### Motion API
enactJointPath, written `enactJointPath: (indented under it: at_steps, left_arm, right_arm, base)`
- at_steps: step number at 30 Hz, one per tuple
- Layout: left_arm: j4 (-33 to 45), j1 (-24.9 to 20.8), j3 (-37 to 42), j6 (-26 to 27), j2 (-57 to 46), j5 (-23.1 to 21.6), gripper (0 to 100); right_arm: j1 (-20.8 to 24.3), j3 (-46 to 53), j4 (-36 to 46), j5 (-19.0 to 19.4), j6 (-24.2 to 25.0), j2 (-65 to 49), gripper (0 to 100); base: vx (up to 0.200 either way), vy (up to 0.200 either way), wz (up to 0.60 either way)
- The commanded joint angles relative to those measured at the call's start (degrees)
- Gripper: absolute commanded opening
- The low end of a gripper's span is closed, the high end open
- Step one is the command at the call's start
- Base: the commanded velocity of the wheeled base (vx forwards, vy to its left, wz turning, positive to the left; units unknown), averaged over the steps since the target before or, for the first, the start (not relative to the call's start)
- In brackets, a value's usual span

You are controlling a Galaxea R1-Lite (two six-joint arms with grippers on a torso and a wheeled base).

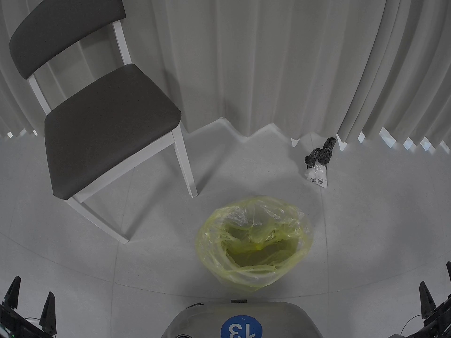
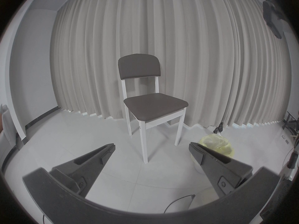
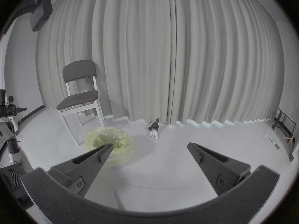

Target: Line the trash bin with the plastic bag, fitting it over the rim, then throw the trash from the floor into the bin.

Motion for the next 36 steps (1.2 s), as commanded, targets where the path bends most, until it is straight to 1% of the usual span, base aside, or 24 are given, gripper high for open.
enactJointPath:
  at_steps: [1,3,5,9,19,20,23,24,26,27,29,32,33,35,36]
  left_arm:
    - [-0.01,-0.02,-0.02,-0.11,-0.71,0.06,100]
    - [-0.01,-0.02,-0.02,-0.11,-0.62,0.06,100]
    - [-0.1,-0.02,0.07,0.16,-0.62,0.41,100]
    - [-0.18,0.07,0.15,0.16,-0.71,0.58,100]
    - [-0.62,0.07,0.33,-2.3,-0.71,1.82,100]
    - [-0.8,0.07,0.42,-2.48,-0.71,2.17,100]
    - [-0.89,0.07,0.42,-2.48,-0.71,3.05,100]
    - [-0.89,0.07,0.51,-2.39,-0.71,3.22,100]
    - [-1.15,0.07,0.51,-2.48,-0.71,3.66,100]
    - [-1.42,0.07,0.59,-2.48,-0.71,3.84,100]
    - [-1.68,0.07,0.68,-3.18,-0.71,4.45,100]
    - [-1.68,0.07,0.68,-3.88,-0.62,4.63,100]
    - [-1.68,0.07,0.68,-3.88,-0.71,4.63,100]
    - [-1.68,0.07,0.68,-3.53,-0.71,4.72,100]
    - [-1.68,0.07,0.68,-3.53,-0.71,4.72,100]
  right_arm:
    - [0.01,1.01,-0.01,-0.14,0.7,-0.74,100]
    - [0.01,1.01,-0.01,-0.31,1.14,-0.74,100]
    - [0.01,1.01,-0.09,-2.95,1.49,-0.74,100]
    - [0.01,1.01,-0.09,-3.13,1.49,-0.74,100]
    - [0.01,1.01,-0.01,-3.13,0.88,-0.74,100]
    - [0.01,1.01,-0.01,-2.86,0.53,-0.74,100]
    - [0.01,1.01,-0.18,0.3,-2.29,-0.74,100]
    - [0.01,1.01,-0.53,0.65,-2.55,-0.74,100]
    - [0.01,-0.22,-3.79,1.27,-1.58,-0.74,100]
    - [0.01,-1.71,-5.19,1.62,-0.35,-0.74,100]
    - [-0.52,-6.02,-5.37,3.12,3.87,1.54,100]
    - [-0.52,-8.92,-3.0,3.73,4.48,5.32,100]
    - [-0.26,-11.29,-2.03,3.82,4.48,8.4,100]
    - [0.01,-14.11,-1.85,4.35,4.48,13.67,100]
    - [0.01,-14.28,-1.94,4.43,4.48,14.11,100]
  base:
    - [0.2,0.0,0.0]
    - [0.2,0.0,0.0]
    - [0.2,0.0,0.0]
    - [0.2,0.0,0.0]
    - [0.0,0.0,0.0]
    - [0.0,0.0,0.0]
    - [0.0,0.0,0.0]
    - [0.0,0.0,0.0]
    - [0.0,0.0,0.0]
    - [0.0,0.0,0.0]
    - [0.0,0.0,0.0]
    - [0.0,0.0,0.0]
    - [0.0,0.0,0.0]
    - [0.0,0.0,0.0]
    - [0.0,0.0,0.0]
